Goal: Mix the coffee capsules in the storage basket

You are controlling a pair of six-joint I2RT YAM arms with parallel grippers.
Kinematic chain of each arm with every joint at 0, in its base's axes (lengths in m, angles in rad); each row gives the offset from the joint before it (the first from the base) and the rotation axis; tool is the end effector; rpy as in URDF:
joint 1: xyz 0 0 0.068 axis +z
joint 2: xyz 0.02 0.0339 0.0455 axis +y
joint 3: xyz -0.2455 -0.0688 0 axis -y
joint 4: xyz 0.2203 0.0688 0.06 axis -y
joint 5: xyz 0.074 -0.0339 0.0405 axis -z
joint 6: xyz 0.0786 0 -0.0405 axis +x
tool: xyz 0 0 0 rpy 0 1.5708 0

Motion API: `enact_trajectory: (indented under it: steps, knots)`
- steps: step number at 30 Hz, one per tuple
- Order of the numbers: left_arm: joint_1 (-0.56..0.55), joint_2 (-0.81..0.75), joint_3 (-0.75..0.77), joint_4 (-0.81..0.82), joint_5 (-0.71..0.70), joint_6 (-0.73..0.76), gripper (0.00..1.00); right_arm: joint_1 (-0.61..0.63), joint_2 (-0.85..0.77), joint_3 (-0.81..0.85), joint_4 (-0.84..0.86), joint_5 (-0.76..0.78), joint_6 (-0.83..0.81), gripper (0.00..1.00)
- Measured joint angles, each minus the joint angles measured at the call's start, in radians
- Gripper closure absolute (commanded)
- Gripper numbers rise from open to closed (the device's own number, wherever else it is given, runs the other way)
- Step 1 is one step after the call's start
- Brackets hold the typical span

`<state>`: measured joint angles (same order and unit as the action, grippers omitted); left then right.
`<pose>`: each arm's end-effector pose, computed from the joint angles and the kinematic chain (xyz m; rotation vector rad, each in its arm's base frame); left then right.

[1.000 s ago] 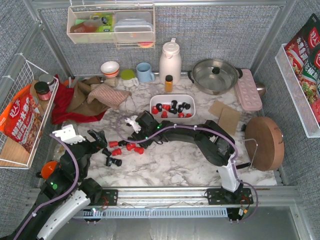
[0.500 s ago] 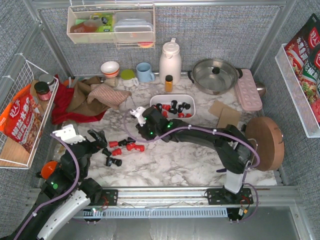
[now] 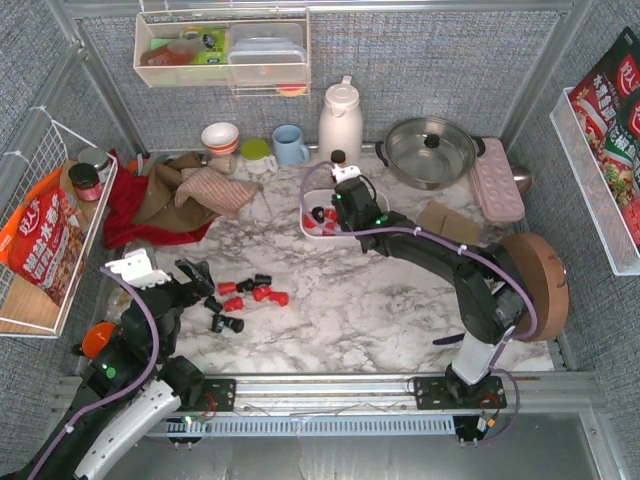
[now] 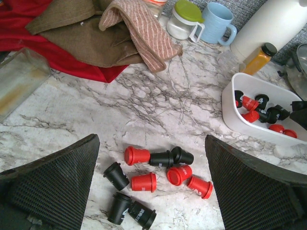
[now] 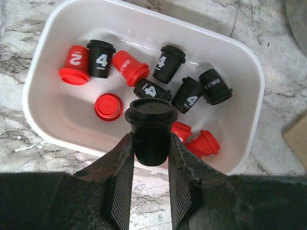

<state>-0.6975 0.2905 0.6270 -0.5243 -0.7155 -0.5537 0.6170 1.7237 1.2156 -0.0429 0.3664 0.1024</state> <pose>0.1128 -0.0272 0.2883 -0.3894 1.6766 -0.2988 0.3463 0.2111 0.2242 -0.3195 2.0572 0.0485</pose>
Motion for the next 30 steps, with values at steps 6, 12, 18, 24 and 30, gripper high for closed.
enact_trajectory:
  steps: [6, 12, 18, 24, 30]
  knots:
    - [0.0, 0.0, -0.001, 0.0, 0.0, 0.0, 0.01, -0.041, 0.043, 0.017, -0.018, 0.006, 0.057, 0.52]
    - [0.001, 0.0, -0.002, 0.0, 0.0, 0.0, 0.01, -0.042, 0.058, 0.023, -0.04, -0.007, 0.077, 0.41]
    - [0.002, 0.002, -0.002, 0.0, 0.0, 0.0, 0.01, -0.031, 0.012, 0.016, -0.06, -0.068, 0.066, 0.41]
    - [0.006, 0.001, -0.002, 0.0, 0.0, 0.0, 0.01, 0.09, -0.02, -0.021, -0.048, -0.285, -0.051, 0.41]
    - [0.008, 0.001, -0.002, 0.0, 0.0, 0.0, 0.01, 0.204, 0.031, -0.026, -0.014, -0.47, -0.131, 0.39]
